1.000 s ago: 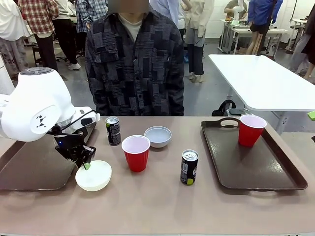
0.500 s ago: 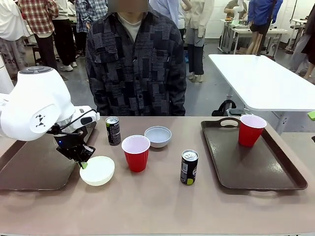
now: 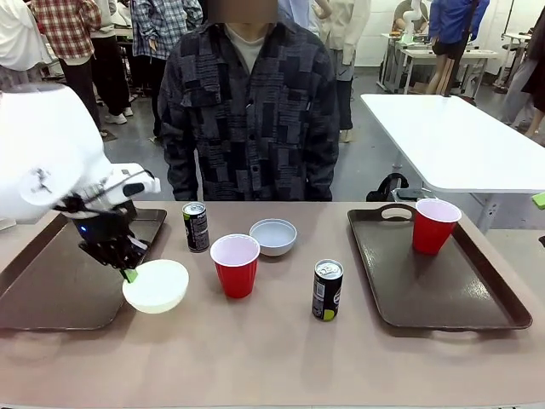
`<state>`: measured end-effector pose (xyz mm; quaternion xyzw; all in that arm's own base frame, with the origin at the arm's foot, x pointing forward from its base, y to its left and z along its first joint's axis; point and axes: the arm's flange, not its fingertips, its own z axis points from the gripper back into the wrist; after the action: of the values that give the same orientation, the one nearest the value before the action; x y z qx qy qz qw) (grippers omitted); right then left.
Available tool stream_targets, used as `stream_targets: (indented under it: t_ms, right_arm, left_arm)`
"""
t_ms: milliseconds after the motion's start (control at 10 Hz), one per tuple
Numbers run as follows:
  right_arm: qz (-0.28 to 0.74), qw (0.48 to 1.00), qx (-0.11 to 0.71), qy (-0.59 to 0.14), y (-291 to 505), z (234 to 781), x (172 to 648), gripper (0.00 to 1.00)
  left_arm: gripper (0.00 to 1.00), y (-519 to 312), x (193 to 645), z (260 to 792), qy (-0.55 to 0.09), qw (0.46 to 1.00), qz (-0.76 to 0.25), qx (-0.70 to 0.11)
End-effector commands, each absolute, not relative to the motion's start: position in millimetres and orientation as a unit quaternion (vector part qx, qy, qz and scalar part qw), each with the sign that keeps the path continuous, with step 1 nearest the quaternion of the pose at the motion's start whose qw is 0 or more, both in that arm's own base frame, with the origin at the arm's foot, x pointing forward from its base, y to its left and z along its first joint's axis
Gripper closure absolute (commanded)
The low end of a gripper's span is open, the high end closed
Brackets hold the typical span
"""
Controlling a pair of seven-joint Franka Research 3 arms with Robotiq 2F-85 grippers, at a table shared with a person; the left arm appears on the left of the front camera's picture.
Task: Prepare tableware on both trays.
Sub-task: Pick up a Picnic Bowl from the table and place it on a Handle tray.
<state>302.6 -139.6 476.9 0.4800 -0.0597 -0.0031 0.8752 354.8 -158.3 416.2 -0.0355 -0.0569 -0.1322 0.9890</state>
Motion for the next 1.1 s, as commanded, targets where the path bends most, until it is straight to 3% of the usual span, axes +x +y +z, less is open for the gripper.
stream_targets:
  t_ms: [0,600,1000]
  right_arm:
    - [0.001,0.872,0.485,-0.062,-139.3,477.6,303.0,0.00]
    - [0.001,0.872,0.485,-0.062,-139.3,477.6,303.0,0.00]
    - [0.001,0.872,0.485,-0.062,-139.3,477.6,303.0,0.00]
  left_arm:
    - [1.00,-131.3,344.8,465.9,-0.074,0.987,-0.131,-0.057]
    - [1.00,5.7,394.1,498.6,-0.114,0.986,-0.069,-0.096]
    - [1.00,53.8,425.1,490.5,-0.166,0.985,0.017,-0.046]
